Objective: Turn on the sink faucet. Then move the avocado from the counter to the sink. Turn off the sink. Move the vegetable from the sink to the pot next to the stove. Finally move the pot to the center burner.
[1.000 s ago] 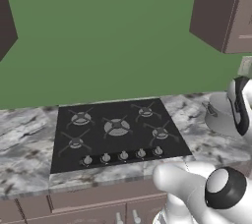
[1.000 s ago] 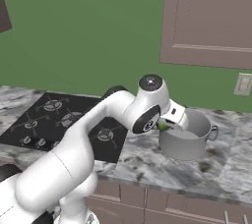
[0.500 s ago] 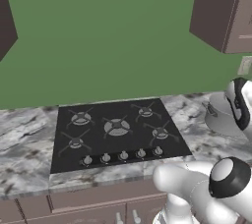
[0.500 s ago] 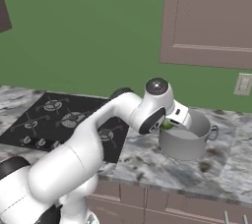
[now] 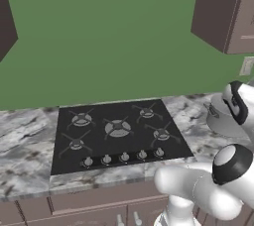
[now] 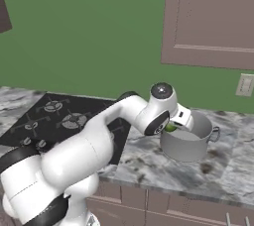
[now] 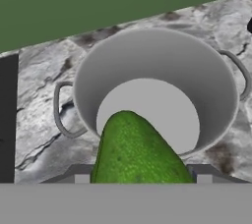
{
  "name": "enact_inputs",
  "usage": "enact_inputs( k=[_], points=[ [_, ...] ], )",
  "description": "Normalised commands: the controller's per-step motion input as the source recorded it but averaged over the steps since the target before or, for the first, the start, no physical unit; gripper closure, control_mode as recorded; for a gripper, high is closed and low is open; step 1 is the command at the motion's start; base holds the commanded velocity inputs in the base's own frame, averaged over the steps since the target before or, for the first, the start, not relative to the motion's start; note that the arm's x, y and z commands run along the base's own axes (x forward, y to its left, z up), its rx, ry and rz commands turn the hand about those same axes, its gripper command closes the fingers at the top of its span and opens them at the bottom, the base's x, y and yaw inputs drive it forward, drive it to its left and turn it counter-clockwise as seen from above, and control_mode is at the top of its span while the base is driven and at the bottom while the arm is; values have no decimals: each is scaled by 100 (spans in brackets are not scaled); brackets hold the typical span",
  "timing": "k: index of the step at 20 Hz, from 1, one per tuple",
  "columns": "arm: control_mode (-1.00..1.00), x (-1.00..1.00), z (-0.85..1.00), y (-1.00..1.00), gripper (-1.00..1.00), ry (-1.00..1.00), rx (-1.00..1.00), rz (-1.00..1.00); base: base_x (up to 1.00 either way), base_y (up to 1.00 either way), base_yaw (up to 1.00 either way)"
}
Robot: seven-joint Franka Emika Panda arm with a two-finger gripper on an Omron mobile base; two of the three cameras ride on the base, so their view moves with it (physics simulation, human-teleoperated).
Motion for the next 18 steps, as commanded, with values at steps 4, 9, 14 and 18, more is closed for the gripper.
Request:
enact_inputs(
  k=[4, 9, 14, 18],
  points=[
    [-100, 22, -6, -7, 100, 0, 0, 1, 0, 0, 0],
    [-100, 19, -15, -3, 100, 0, 0, 0, 0, 0, 0],
    [-100, 16, -18, -10, 100, 0, 0, 0, 0, 0, 0],
    [-100, 15, -19, -9, 100, 0, 0, 0, 0, 0, 0]
  ],
)
